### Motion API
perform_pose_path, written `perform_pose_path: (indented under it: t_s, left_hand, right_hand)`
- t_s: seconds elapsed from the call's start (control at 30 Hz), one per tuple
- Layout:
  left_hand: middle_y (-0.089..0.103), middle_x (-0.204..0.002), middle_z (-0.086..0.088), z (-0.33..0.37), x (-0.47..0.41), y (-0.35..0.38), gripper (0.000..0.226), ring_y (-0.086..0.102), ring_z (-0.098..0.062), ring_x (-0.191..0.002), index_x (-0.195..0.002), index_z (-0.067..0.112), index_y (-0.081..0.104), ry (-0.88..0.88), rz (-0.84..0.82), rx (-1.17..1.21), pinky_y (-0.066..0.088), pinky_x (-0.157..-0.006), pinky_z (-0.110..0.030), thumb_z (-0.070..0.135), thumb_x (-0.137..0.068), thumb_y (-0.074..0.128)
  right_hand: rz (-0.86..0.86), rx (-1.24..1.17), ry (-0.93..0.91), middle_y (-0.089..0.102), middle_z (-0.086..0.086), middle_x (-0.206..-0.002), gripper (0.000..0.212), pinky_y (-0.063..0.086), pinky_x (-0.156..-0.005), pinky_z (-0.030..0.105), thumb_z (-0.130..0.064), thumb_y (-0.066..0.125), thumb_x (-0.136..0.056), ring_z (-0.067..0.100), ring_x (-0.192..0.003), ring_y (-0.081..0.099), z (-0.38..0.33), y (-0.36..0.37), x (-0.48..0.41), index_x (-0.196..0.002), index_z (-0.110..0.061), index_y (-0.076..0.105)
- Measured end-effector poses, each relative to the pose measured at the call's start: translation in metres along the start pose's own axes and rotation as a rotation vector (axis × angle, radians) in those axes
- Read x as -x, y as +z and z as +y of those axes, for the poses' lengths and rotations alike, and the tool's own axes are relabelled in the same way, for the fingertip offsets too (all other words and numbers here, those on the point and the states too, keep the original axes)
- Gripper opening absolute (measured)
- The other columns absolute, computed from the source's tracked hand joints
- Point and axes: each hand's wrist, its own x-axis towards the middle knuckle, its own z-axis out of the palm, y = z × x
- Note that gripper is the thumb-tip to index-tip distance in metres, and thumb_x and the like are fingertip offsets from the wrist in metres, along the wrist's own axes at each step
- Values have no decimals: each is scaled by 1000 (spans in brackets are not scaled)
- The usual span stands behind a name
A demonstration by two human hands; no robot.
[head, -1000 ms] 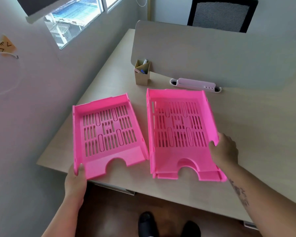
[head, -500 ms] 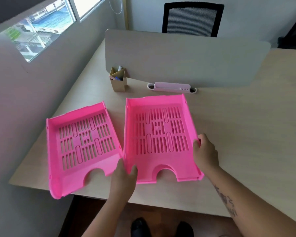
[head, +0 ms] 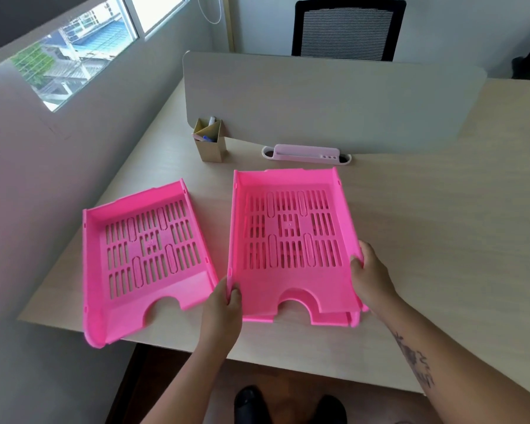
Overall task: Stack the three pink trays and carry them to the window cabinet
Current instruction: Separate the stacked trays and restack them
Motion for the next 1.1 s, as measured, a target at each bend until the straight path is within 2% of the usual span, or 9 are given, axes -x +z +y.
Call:
perform_pose_path:
  t_s: [0.1, 0.27, 0.4, 0.53, 0.6, 0.73, 0.93, 1.03, 1.1]
  left_hand:
    - [62, -77, 4, 1, -1, 1, 27, 54, -9, -63, -111, 6, 60, -34, -13, 41, 42, -43, -10, 11, -101, 36]
    - [67, -92, 0, -1, -9, -3, 33, 62, -14, -85, -126, 10, 57, -87, -75, 89, 50, -68, -22, 14, -102, 35]
    - [66, -88, 0, -2, -9, -3, 28, 62, -16, -80, -115, 14, 59, -68, -73, 64, 51, -65, -25, 14, -102, 34]
    - [67, -86, -4, -6, -11, -6, 26, 62, -26, -81, -100, 20, 60, -64, -81, 33, 56, -76, -41, 9, -100, 36]
    - [67, -84, -4, -8, -10, -5, 28, 60, -25, -76, -96, 21, 61, -66, -85, 27, 54, -69, -36, 8, -99, 36]
    - [63, -80, 0, -10, -6, 2, 28, 53, -16, -66, -106, 17, 58, -104, -78, 59, 42, -55, -23, 7, -99, 32]
    - [68, -102, -4, 0, -15, 10, 31, 62, -18, -94, -121, 19, 57, -145, -163, 139, 49, -70, -23, 11, -100, 35]
    - [67, -108, -7, 5, -23, 18, 39, 60, -25, -102, -131, 15, 53, -134, -239, 88, 50, -83, -33, 9, -98, 34]
    - [65, -107, -7, 7, -24, 21, 40, 58, -26, -101, -132, 13, 52, -128, -227, 55, 48, -84, -36, 7, -97, 33]
  right_hand:
    - [-17, -12, 18, 57, 3, -81, 40, 57, -57, 52, -20, 30, -104, 34, -64, 62, -1, -1, 1, -144, -15, 32]
    - [29, -45, 52, 55, 3, -78, 39, 55, -56, 45, -17, 29, -103, 25, -57, 56, 6, 9, 11, -142, -11, 34]
    - [36, -41, 59, 56, 5, -77, 40, 48, -50, 39, -16, 30, -103, 23, -51, 52, 10, 10, 11, -142, -10, 33]
    - [-8, -26, 51, 56, 6, -79, 38, 56, -55, 49, -16, 30, -103, 28, -58, 56, 12, 5, 15, -141, -12, 34]
    - [-23, -14, 42, 57, 8, -78, 37, 56, -55, 51, -16, 30, -104, 30, -59, 57, 13, 5, 16, -141, -12, 33]
    - [-18, -11, 44, 52, 6, -75, 38, 51, -47, 42, -14, 29, -104, 28, -53, 53, 9, 5, 14, -141, -8, 31]
    - [47, -21, 78, 56, 5, -80, 39, 58, -62, 58, -16, 29, -103, 46, -75, 66, 13, -4, 16, -142, -12, 32]
    - [104, -54, 121, 60, 10, -95, 40, 58, -66, 56, -18, 29, -103, 35, -67, 62, 25, -8, 17, -143, -12, 32]
    - [110, -59, 132, 60, 17, -110, 41, 58, -64, 50, -18, 29, -104, 23, -63, 58, 29, -9, 14, -144, -13, 31]
